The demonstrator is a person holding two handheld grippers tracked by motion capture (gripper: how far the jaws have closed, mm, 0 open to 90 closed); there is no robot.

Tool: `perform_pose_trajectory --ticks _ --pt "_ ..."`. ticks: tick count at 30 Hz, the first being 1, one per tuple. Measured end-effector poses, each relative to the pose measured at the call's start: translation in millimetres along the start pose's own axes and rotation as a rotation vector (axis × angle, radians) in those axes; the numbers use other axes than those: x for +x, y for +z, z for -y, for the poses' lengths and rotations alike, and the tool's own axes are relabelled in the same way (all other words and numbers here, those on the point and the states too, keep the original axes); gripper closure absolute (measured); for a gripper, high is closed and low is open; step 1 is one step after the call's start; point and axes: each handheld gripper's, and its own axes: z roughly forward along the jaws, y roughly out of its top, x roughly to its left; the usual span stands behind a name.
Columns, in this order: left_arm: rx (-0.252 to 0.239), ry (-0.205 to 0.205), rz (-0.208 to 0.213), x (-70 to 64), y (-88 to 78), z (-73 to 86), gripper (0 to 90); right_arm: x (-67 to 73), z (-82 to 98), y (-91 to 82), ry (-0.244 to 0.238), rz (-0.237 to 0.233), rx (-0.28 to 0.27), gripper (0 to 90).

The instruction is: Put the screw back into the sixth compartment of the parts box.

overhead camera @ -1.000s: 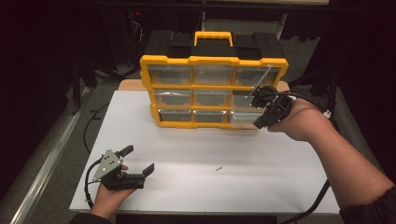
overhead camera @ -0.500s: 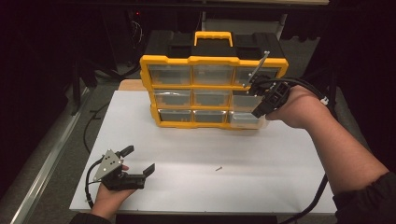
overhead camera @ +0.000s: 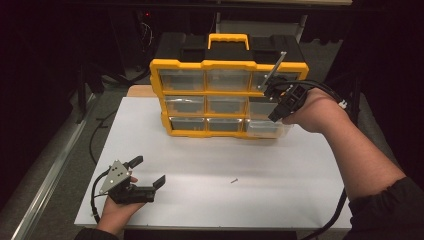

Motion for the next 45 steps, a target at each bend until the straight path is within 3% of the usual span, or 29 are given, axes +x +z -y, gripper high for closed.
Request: perform_pose_trajectory --ticks 10,25,28,31,34,45 --pt "-0.001 -0.002 -0.004 0.5 -1.2 0.1 0.1 -4.1 -5.1 3.7 -0.016 0.007 -0.012 89.8" --pt "0.0 -0.004 -0.003 0.2 -0.7 0.4 0.1 -6.0 -9.9 10.1 0.011 0.012 -0.017 89.6" --pt "0.001 -0.005 -0.004 0.3 -0.6 0.5 0.1 -7.8 -10.4 12.4 -0.003 0.013 -0.016 89.3" --pt "0.002 -0.004 -0.005 0.4 -0.4 0.6 0.1 -7.6 -10.5 13.6 0.026 0.025 -0.027 87.6" --pt "0.003 -0.003 -0.005 0.4 -0.1 0.7 0.1 -9.6 -10.8 12.9 0.042 0.025 -0.035 80.7" --pt "0.007 -0.002 -0.004 -0.5 1.0 0.9 0.1 -7.1 -2.7 4.7 0.033 0.005 -0.037 81.5"
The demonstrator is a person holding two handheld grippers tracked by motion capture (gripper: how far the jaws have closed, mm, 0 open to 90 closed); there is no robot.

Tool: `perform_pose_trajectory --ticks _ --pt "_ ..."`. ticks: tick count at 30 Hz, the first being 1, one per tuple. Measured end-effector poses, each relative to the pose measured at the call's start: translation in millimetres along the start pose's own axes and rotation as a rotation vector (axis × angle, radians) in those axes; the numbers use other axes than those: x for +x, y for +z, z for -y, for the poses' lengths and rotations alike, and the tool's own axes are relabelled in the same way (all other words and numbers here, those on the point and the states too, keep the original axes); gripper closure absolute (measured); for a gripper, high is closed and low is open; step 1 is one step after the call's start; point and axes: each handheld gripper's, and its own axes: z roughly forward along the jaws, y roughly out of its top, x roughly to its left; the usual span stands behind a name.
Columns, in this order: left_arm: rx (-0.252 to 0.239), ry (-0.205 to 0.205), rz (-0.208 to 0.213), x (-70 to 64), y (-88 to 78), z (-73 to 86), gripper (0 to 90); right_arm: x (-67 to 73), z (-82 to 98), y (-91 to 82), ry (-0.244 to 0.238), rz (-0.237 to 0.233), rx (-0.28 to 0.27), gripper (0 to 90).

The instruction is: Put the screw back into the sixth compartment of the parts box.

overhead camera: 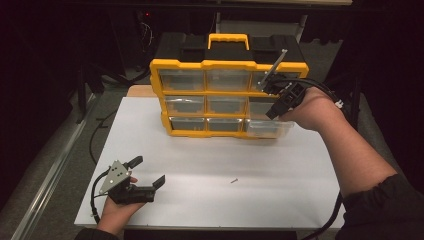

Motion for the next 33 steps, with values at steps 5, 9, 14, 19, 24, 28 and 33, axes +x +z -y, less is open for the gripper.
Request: perform_pose_trajectory --ticks 5,9,14,19,24,28,33 --pt "0.001 0.003 0.001 -0.8 0.1 -0.3 0.1 3.0 5.4 -3.5 0.001 -0.007 0.004 81.9" --pt "0.0 0.0 0.001 -0.4 0.0 -0.1 0.1 6.2 10.5 -4.0 -0.002 -0.011 0.01 82.1" --pt "0.003 0.005 0.002 -0.3 0.4 -0.2 0.1 13.3 15.5 -1.4 -0.009 -0.024 0.024 82.1" --pt "0.003 0.008 0.006 -0.8 0.7 -0.3 0.1 21.9 18.9 4.0 -0.018 -0.021 0.035 82.0" --pt "0.002 0.009 0.005 -1.1 0.4 -0.5 0.1 30.6 22.7 12.1 -0.038 -0.031 0.05 81.1" --pt "0.002 0.009 0.006 -1.0 0.5 -0.4 0.1 35.9 26.7 17.7 -0.03 -0.034 0.045 78.6" --pt "0.005 0.01 0.007 -1.6 0.5 -0.6 0.1 43.9 31.7 27.1 -0.038 -0.053 0.043 74.5"
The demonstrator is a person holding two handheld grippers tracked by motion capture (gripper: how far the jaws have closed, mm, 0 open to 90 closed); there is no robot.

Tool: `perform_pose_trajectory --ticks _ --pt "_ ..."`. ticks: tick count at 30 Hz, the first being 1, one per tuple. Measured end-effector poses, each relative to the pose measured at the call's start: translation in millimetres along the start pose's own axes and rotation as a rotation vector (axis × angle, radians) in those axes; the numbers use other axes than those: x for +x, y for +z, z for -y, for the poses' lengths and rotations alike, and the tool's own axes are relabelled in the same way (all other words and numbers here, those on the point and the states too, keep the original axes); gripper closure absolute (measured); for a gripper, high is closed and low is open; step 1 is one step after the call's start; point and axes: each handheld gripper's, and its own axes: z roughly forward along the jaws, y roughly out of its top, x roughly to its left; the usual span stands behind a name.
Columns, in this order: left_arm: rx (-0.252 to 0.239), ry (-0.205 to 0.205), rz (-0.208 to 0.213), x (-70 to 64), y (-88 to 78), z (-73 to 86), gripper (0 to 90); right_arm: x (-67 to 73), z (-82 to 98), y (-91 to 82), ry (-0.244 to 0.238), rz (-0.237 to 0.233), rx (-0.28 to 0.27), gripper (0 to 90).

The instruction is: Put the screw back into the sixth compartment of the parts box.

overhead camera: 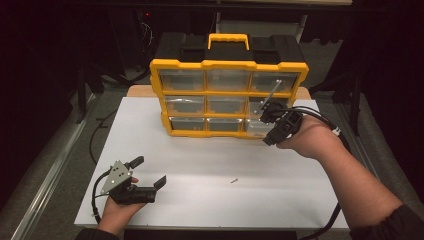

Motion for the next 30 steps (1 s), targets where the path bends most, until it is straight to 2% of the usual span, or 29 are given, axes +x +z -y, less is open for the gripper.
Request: perform_pose_trajectory --ticks 11,15,24,25,30 --pt "0.001 0.003 -0.001 0.3 0.0 0.0 0.1 16.6 5.8 27.2 -0.036 -0.012 0.019 62.8" --pt "0.0 0.002 -0.002 0.4 0.1 0.0 0.1 21.6 6.9 38.7 -0.061 -0.015 0.029 61.6" --pt "0.0 0.002 -0.001 0.6 0.1 0.0 0.1 31.8 9.1 63.3 -0.077 -0.034 0.042 59.6" --pt "0.0 0.002 -0.001 0.7 0.1 0.1 0.1 32.4 9.2 66.0 -0.092 -0.036 0.04 59.4" --pt "0.0 -0.002 0.002 0.8 0.2 0.2 0.1 37.1 11.7 79.0 -0.085 -0.048 0.049 59.2"
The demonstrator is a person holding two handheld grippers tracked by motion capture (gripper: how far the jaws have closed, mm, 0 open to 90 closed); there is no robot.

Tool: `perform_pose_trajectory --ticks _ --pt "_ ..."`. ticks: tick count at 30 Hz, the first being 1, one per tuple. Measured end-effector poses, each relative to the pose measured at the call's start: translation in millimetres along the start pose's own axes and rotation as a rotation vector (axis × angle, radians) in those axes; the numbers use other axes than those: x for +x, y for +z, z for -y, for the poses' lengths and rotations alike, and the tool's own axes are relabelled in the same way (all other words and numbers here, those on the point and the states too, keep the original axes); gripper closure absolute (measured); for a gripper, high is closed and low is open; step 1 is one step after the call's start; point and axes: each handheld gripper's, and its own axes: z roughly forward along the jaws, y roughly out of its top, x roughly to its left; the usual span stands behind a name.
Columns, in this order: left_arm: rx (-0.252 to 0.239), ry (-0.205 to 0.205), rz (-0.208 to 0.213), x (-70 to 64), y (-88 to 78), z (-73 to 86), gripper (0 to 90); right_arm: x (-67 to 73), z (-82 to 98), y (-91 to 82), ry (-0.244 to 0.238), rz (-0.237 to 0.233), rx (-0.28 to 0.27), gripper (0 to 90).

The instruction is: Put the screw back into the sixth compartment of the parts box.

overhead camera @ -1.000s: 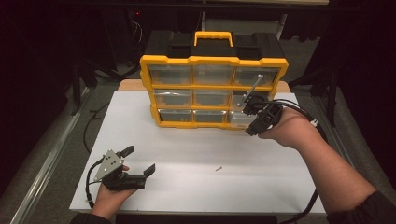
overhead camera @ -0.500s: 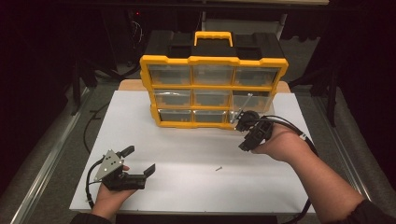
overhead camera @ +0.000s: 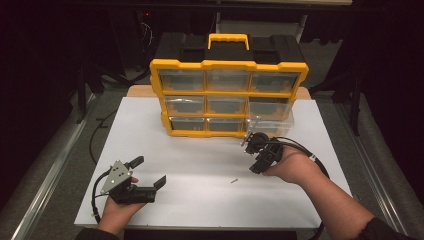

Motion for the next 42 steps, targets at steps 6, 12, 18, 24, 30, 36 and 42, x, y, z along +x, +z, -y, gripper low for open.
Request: perform_pose_trajectory --ticks 6,12,18,24,30,36,42 --pt "0.002 0.001 0.002 -0.4 0.3 0.1 0.1 5.2 1.5 14.4 0.006 -0.004 -0.003 54.0" --pt "0.001 0.001 0.005 -0.4 0.4 0.1 0.1 8.4 1.7 25.4 -0.001 -0.002 0.006 50.2" --pt "0.001 0.001 0.005 -0.3 0.4 0.1 0.1 12.0 1.3 35.3 -0.013 -0.006 0.009 48.8" --pt "0.001 0.002 0.005 -0.4 0.2 0.0 0.1 17.1 -2.1 45.5 -0.042 -0.01 0.014 48.6" --pt "0.001 0.002 0.005 -0.3 0.2 -0.1 0.1 23.5 -8.1 55.5 -0.067 -0.015 0.02 50.5" --pt "0.001 0.003 0.005 0.0 0.0 -0.1 0.1 27.4 -16.1 64.0 -0.092 -0.034 0.021 54.0" --pt "0.0 0.004 0.007 -0.2 -0.2 -0.3 0.1 32.1 -23.2 70.8 -0.116 -0.037 0.031 57.8"
